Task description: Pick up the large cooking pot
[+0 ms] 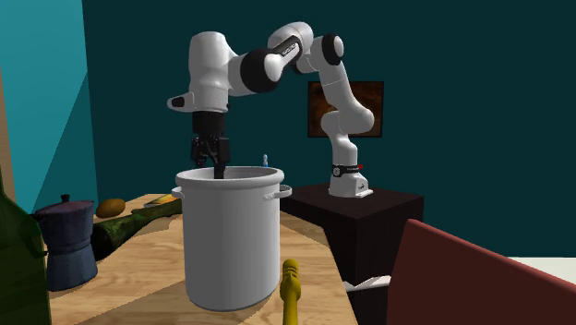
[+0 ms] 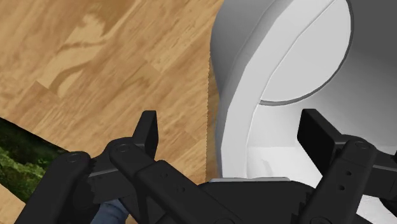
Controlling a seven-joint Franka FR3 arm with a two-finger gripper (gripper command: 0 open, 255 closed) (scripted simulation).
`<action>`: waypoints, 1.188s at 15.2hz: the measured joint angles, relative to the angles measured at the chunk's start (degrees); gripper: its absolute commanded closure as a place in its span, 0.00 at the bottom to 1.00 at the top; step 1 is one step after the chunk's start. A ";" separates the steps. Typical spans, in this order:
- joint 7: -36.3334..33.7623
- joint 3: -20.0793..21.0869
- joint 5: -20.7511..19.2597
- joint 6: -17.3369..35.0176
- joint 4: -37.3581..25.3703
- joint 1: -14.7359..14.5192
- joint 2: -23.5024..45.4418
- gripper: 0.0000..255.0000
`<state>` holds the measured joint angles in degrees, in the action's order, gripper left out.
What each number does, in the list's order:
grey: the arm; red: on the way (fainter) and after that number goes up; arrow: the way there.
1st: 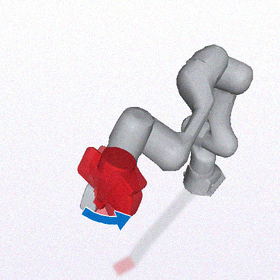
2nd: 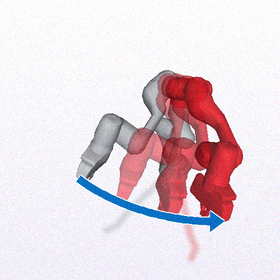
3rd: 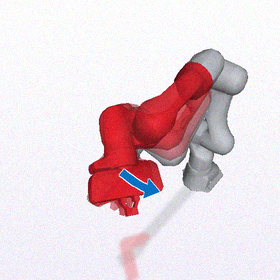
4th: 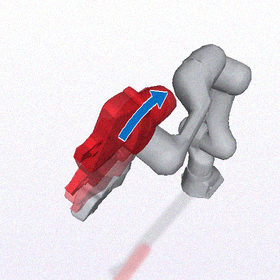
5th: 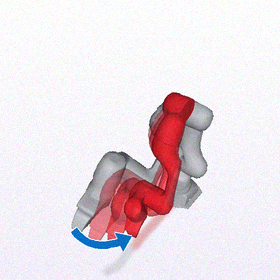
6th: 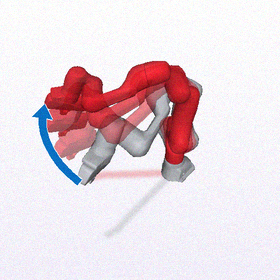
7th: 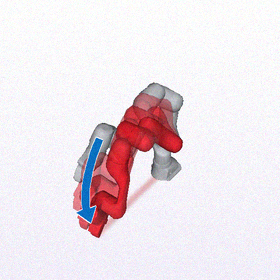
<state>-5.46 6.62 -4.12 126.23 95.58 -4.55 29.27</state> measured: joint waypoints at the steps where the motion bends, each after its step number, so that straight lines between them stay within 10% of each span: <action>1: -0.02 0.00 -0.01 0.12 0.08 -0.01 0.03 1.00; 18: 0.06 0.23 0.31 -3.79 -1.34 -0.03 -2.14 1.00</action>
<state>-5.41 6.85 -3.81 122.45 94.24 -4.58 27.13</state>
